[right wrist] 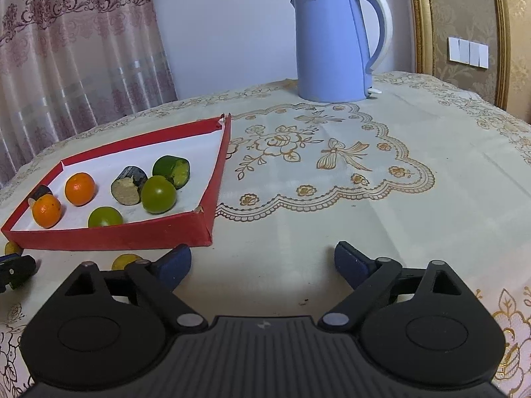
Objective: Organize fruits
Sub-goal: 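Carry the cucumber piece over the tray with the left tool, then lower the cucumber piece into the tray and open the left tool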
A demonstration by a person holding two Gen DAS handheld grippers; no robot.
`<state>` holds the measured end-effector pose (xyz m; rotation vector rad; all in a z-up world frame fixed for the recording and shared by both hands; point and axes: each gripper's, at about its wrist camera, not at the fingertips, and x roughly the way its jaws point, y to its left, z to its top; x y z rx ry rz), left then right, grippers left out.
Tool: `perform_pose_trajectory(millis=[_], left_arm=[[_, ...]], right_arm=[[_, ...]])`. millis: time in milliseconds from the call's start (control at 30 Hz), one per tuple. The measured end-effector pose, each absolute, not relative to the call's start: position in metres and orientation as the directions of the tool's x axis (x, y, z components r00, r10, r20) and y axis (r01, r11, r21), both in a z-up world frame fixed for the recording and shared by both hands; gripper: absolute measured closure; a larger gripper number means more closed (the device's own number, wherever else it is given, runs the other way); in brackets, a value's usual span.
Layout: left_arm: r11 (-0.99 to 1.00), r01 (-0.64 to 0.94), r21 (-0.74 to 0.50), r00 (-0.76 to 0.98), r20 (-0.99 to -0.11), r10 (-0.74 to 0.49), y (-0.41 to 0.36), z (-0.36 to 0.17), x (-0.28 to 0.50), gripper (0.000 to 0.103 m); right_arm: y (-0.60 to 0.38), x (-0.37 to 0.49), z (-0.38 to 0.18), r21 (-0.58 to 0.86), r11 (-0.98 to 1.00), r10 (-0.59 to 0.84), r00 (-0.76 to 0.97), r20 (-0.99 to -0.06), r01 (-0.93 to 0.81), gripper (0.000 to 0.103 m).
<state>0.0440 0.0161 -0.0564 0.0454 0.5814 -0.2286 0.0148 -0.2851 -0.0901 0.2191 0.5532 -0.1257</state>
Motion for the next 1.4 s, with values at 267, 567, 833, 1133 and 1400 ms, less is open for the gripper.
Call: perform_pose_trajectory(millis=[267,567,833,1133,1400], left_arm=[[0.971,0.239,-0.015,0.807,-0.552,-0.208,0.013,-0.048,0.043,0.073],[0.962,0.272,0.005,0.836,-0.496,-0.233,0.003,-0.013,0.062,0.073],[0.972,0.236,-0.019,0.828,-0.519,-0.211,-0.005,-0.012,0.123,0.073],[0.961,0.277,-0.005,0.805,-0.545,-0.235,-0.021,-0.025,0.140,0.073],[0.950,0.312,-0.008,0.776,-0.575,-0.260,-0.029,-0.035,0.142,0.072]], right_arm=[[-0.284,0.016,-0.090,0.167,0.970,-0.060,0.842,-0.536,0.176,0.008],[-0.285,0.016,-0.090,0.169,0.970,-0.059,0.842,-0.536,0.175,0.008],[-0.285,0.016,-0.090,0.169,0.970,-0.059,0.842,-0.536,0.175,0.007],[-0.284,0.016,-0.089,0.162,0.971,-0.061,0.840,-0.539,0.175,0.007],[-0.282,0.017,-0.090,0.153,0.973,-0.065,0.838,-0.542,0.174,0.007]])
